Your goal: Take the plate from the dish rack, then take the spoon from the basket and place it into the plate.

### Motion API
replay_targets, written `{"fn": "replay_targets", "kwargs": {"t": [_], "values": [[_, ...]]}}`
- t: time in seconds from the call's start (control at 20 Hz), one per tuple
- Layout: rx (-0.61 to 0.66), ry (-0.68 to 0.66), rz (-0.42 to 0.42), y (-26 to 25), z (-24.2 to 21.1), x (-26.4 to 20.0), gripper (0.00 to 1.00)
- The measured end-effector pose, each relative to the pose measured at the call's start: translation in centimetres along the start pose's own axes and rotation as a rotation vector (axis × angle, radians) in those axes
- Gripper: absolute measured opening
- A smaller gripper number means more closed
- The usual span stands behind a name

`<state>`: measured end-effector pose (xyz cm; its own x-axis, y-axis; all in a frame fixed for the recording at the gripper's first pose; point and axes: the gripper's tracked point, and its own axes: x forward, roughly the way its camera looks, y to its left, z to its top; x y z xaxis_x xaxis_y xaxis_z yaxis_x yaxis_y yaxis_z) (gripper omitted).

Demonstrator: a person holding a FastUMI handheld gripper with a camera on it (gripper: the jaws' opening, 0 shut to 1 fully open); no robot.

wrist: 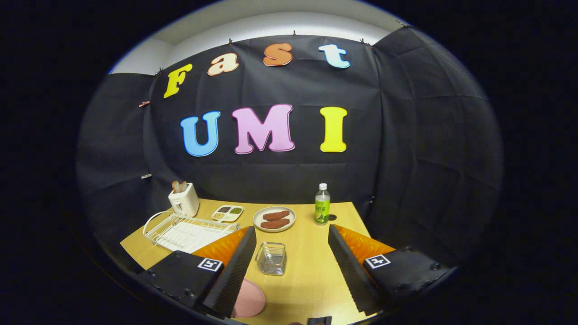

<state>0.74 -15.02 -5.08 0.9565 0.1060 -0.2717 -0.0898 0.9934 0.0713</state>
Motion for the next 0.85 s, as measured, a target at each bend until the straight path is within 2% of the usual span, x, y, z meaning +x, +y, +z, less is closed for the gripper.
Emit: {"fn": "replay_targets", "kwargs": {"t": [0.25, 0.35, 0.6, 0.85], "values": [[0.012, 0.011, 0.036, -2.8, 1.2, -0.5, 0.98], [0.008, -0.006, 0.022, -3.2, 1.7, -0.1, 0.98], [-0.007, -0.062, -0.003, -1.0, 3.7, 1.7, 0.98], [-0.035, -0.123, -0.043, 3.9, 5.8, 2.3, 0.98]]}}
